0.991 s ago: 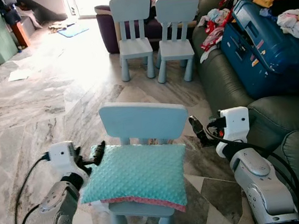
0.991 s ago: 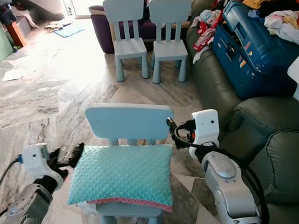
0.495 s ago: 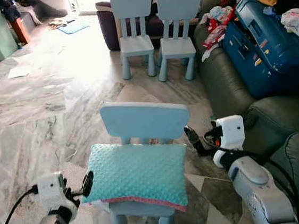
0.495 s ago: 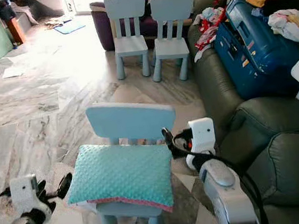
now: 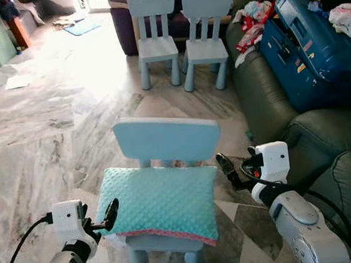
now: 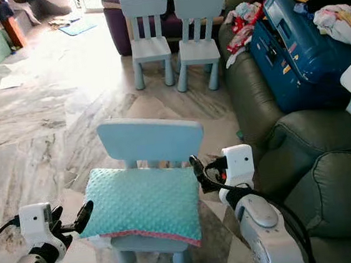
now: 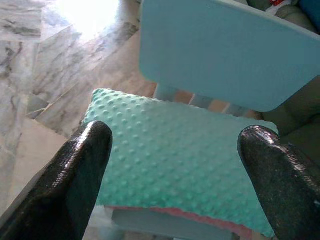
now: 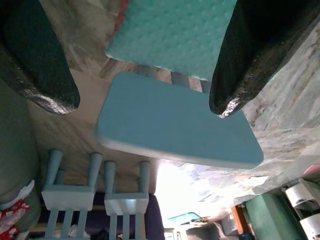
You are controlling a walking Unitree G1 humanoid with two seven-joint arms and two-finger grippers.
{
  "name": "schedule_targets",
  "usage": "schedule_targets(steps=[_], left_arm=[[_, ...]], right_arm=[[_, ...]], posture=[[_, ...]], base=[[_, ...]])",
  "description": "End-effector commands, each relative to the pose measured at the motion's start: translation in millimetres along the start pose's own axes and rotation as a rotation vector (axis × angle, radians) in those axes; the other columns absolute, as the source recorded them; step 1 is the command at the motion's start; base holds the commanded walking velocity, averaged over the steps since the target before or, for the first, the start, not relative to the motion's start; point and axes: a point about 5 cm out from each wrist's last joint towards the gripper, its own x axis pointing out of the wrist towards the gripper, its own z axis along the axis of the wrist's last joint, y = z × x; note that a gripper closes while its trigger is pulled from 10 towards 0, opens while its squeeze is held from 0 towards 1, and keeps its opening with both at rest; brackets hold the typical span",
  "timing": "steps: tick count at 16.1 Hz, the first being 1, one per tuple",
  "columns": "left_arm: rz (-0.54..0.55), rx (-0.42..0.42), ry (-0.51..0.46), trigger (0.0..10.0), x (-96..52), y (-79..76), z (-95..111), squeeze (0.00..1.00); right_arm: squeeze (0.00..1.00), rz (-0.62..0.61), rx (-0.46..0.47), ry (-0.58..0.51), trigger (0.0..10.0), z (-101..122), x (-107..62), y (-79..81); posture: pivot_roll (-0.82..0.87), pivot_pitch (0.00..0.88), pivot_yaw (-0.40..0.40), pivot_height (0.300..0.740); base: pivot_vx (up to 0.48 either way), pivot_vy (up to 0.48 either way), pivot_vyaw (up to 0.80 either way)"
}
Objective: Move the pillow to the sofa
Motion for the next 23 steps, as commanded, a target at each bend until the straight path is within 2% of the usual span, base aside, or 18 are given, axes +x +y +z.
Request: schedule_targets(steps=[1, 13, 20, 23], left_arm=[[-0.011, 0.007, 0.005, 10.0, -2.3, -1.2, 0.8, 0.00], [-0.012, -0.008, 0.020, 10.0, -6.6, -4.9, -4.1, 0.00], [-0.010, -0.018, 0.009, 10.0, -1.6, -6.9, -1.9, 0.00], [-0.007, -0.017, 0.002, 10.0, 1.2, -5.7, 0.2, 0.00]], right_arm=[[0.00, 0.003, 0.004, -0.006, 10.0, 3.2, -2.5, 0.5], [0.00, 0.033, -0.003, 0.023, 10.0, 1.1, -5.5, 4.9], [0.00, 0.044, -0.008, 0.028, 10.0, 1.0, -3.7, 5.5], [0.00, 0.043, -0.010, 0.029, 10.0, 1.1, -3.3, 4.7]], posture=[[-0.14, 0.158, -0.036, 0.740], [-0.14, 0.169, -0.054, 0.740], [-0.14, 0.161, -0.059, 0.674], [-0.14, 0.164, -0.060, 0.631]], base=[[0.000, 0.000, 0.00], [0.000, 0.000, 0.00], [0.000, 0.000, 0.00], [0.000, 0.000, 0.00]])
